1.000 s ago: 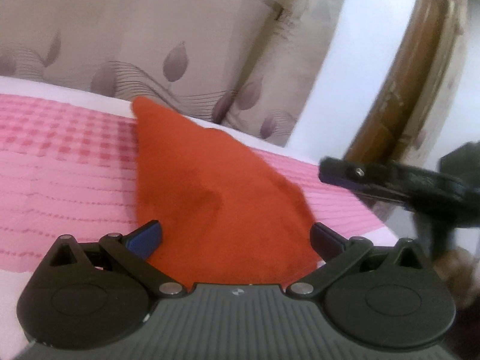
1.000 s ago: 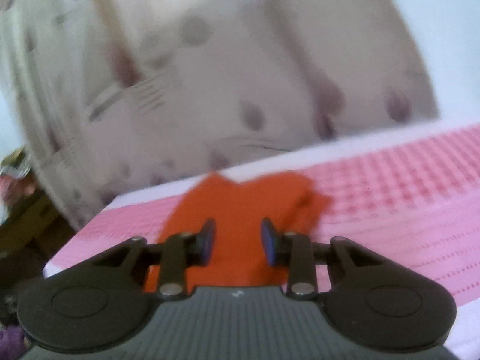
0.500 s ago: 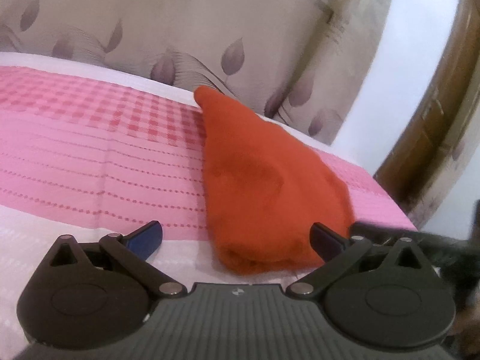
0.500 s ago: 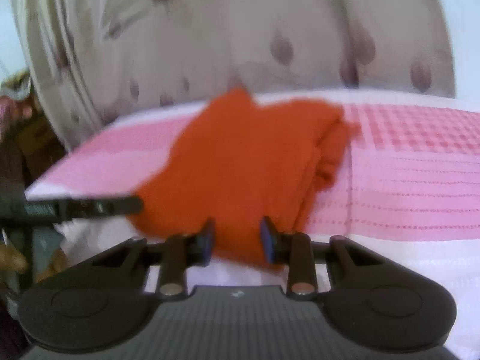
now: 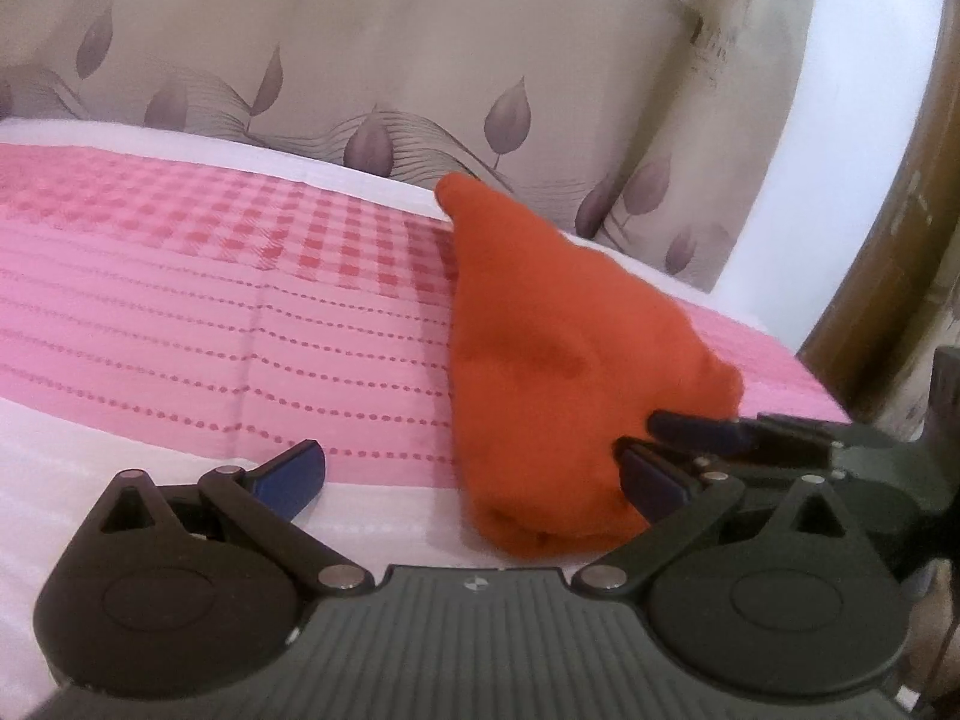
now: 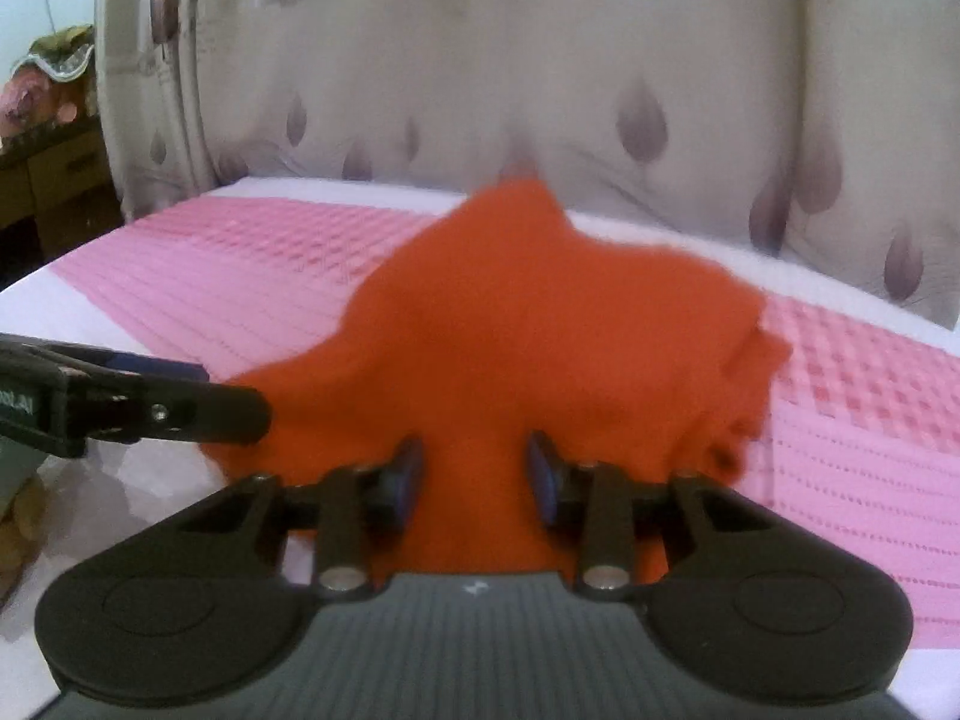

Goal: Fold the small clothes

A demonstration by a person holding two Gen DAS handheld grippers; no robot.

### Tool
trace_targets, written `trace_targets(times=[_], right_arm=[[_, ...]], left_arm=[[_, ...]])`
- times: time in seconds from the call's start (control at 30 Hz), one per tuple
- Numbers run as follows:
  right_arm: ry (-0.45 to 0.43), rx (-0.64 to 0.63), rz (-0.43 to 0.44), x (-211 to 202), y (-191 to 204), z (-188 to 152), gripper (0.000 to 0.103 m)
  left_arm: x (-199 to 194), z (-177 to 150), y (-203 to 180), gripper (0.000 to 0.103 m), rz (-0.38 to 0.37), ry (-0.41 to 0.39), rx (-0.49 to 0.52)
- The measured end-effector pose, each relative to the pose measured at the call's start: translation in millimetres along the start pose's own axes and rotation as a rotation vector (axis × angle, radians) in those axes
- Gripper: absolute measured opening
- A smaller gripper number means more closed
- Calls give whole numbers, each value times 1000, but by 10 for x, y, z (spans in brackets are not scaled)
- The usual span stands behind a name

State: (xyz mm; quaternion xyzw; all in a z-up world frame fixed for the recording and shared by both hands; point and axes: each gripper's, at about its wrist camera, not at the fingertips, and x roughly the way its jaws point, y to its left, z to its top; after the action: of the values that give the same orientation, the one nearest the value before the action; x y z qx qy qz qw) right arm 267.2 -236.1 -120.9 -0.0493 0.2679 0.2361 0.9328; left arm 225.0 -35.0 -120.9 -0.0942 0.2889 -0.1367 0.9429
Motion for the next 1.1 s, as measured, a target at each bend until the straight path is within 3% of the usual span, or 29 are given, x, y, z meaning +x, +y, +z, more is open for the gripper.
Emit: trace_targets(times=[0.37, 0.6, 0.97, 1.1], right_arm=[[-16, -11, -34, -32, 54, -13, 46], [-15, -12, -45, -29, 34, -11, 68], [-19, -22, -53, -41, 51, -13, 80], [-24, -19, -70, -45, 43, -14, 96]], left_arm=[[35, -4, -60, 103, 63, 9, 42], [25, -2, -74, 103, 77, 7, 43], [31, -2, -75, 103, 86, 12, 53], [31, -5, -80, 103, 90, 12, 57]])
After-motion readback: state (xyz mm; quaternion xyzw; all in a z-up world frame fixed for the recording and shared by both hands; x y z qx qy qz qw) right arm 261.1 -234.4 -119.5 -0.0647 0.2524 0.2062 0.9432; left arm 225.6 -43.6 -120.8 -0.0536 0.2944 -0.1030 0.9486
